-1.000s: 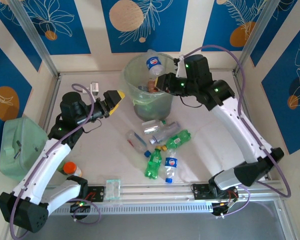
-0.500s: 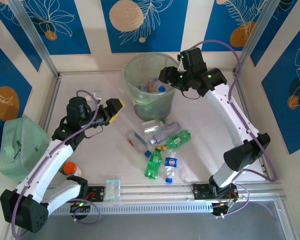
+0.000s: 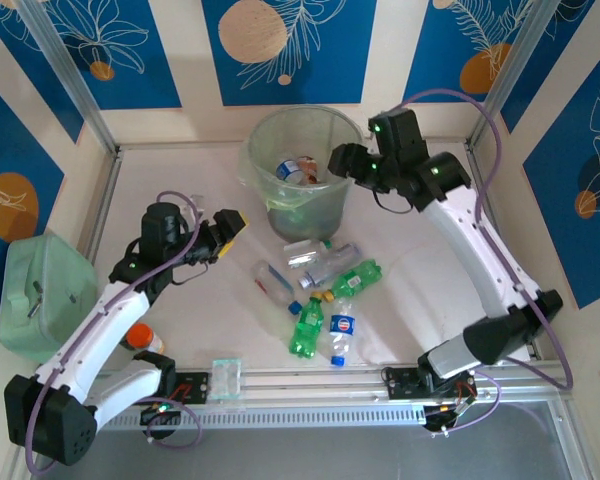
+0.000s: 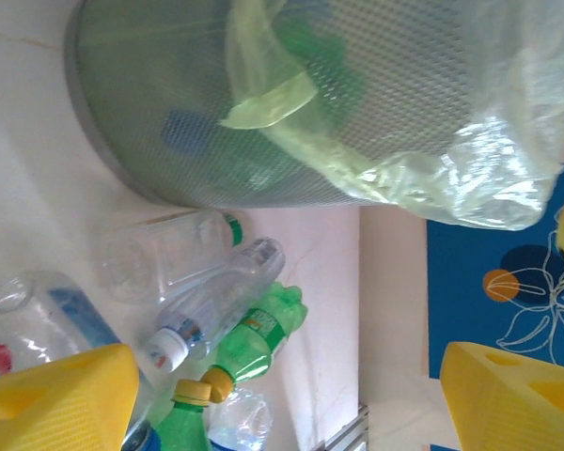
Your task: Put the plastic bottles in the bin
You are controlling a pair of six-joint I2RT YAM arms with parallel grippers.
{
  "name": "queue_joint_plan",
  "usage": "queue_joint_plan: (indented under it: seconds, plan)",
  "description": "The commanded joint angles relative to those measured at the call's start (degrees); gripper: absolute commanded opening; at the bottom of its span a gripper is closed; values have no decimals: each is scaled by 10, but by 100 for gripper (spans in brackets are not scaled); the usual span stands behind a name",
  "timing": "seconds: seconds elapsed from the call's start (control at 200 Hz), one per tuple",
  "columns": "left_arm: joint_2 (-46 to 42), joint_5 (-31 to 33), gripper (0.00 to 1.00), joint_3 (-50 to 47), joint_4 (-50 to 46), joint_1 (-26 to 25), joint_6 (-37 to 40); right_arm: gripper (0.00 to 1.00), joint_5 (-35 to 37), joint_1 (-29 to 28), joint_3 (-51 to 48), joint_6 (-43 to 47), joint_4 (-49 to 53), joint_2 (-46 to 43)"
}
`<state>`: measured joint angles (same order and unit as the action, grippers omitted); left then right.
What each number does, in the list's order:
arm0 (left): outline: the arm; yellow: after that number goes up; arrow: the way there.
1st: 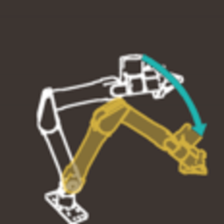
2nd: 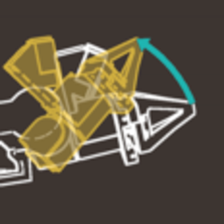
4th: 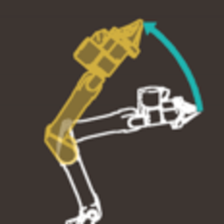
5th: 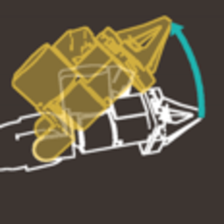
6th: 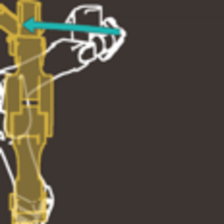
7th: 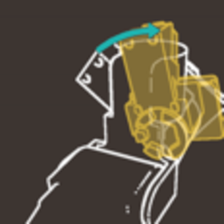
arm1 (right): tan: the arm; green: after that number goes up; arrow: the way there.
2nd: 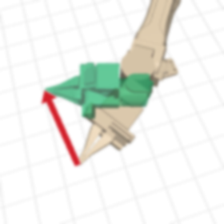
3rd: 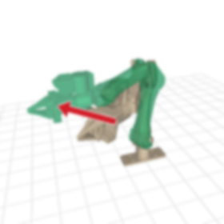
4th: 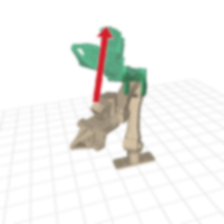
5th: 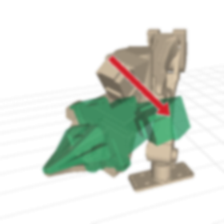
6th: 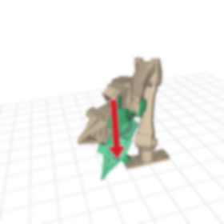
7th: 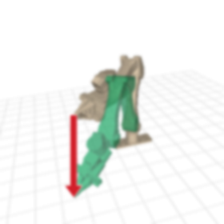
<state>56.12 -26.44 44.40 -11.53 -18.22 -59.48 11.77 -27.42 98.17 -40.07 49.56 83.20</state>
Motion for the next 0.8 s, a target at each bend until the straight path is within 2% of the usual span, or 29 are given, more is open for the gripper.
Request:
queue_joint_plan:
  seconds: [0.0, 0.23, 0.41, 0.675, 0.795]
  plan:
    - [3, 14, 83, -10, -17, 4, 6, 69, 45, -13, -67, -5, 6, -60]
    - [14, 8, 82, -19, -6, 3, 2, 76, 61, -20, -253, -111, 49, -136]
    - [17, 4, 82, -21, -3, 3, 2, 82, 21, -13, -365, -199, 26, -140]
    - [15, 2, 82, -22, -16, 2, 9, 83, -23, 6, -409, -267, -13, -84]
    - [15, 2, 82, -27, -15, 2, 10, 82, 8, -36, -391, -263, 35, -73]
